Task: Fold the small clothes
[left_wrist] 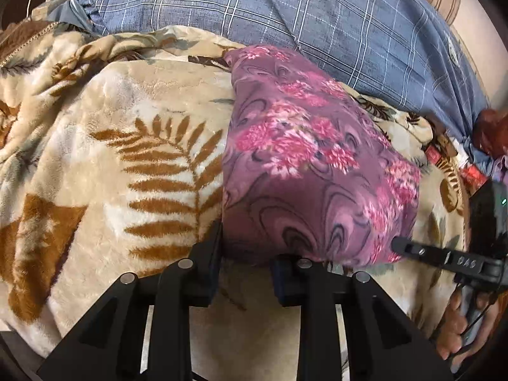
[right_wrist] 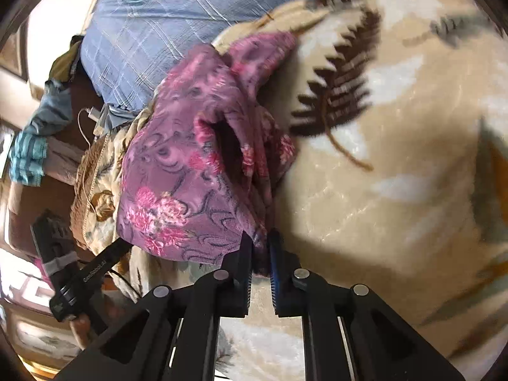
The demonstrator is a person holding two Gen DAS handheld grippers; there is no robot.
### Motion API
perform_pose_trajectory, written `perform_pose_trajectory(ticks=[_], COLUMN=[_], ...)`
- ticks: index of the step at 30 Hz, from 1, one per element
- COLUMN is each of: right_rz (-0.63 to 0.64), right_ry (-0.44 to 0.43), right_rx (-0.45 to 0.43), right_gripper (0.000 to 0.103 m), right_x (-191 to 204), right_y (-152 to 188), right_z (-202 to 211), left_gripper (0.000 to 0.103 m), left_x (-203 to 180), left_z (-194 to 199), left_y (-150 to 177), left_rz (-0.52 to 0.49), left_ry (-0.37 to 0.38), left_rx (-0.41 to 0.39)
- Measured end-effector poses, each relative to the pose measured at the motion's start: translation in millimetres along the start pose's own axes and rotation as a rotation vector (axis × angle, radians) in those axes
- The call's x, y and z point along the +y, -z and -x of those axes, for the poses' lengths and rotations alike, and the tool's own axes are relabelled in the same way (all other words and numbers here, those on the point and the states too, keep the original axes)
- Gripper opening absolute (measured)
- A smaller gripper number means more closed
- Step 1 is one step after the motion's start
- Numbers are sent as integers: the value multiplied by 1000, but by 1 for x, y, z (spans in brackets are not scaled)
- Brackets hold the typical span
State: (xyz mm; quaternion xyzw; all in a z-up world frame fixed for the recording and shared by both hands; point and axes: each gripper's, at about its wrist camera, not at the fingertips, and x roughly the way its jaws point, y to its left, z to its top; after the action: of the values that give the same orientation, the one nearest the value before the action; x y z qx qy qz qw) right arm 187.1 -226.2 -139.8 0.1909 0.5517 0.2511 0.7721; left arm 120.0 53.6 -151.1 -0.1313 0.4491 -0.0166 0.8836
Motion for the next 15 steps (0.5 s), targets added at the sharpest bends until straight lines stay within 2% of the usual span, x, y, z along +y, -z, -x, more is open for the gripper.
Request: perform_pose_trajectory(ticks=[1, 2, 5, 8, 9, 10, 11, 12, 15], right_rz=[5, -3, -26, 50, 63, 63, 55, 38, -23], right_ry=[4, 7, 0, 24, 16, 2, -23, -57, -117], right_rx=[-1, 2, 8, -55, -81, -107, -129, -135, -95], right_gripper=[20, 22, 27, 49, 57, 62, 64, 67, 68], right_x=[0, -2, -4, 10, 13, 15, 16, 16, 13], right_y=[0, 1, 2, 3, 3, 2, 1, -3, -19], right_z=[2, 2, 5, 22, 28, 33, 37, 40, 33], left_gripper=[33, 34, 34, 42, 55, 67, 69, 69, 69], left_x=[-1, 0, 10, 23, 28, 32, 35, 37, 36], left_z=[0, -3, -2, 31, 46, 52, 57, 58, 42], left_y=[2, 4, 5, 0, -1, -2, -5, -10, -36], left_rz=[3, 8, 62, 129, 150, 163, 183, 200, 246], left_ry=[-4, 0, 72, 242, 293, 308, 320, 319, 310], left_rx=[19, 52, 122, 59, -4, -34, -65, -63, 32])
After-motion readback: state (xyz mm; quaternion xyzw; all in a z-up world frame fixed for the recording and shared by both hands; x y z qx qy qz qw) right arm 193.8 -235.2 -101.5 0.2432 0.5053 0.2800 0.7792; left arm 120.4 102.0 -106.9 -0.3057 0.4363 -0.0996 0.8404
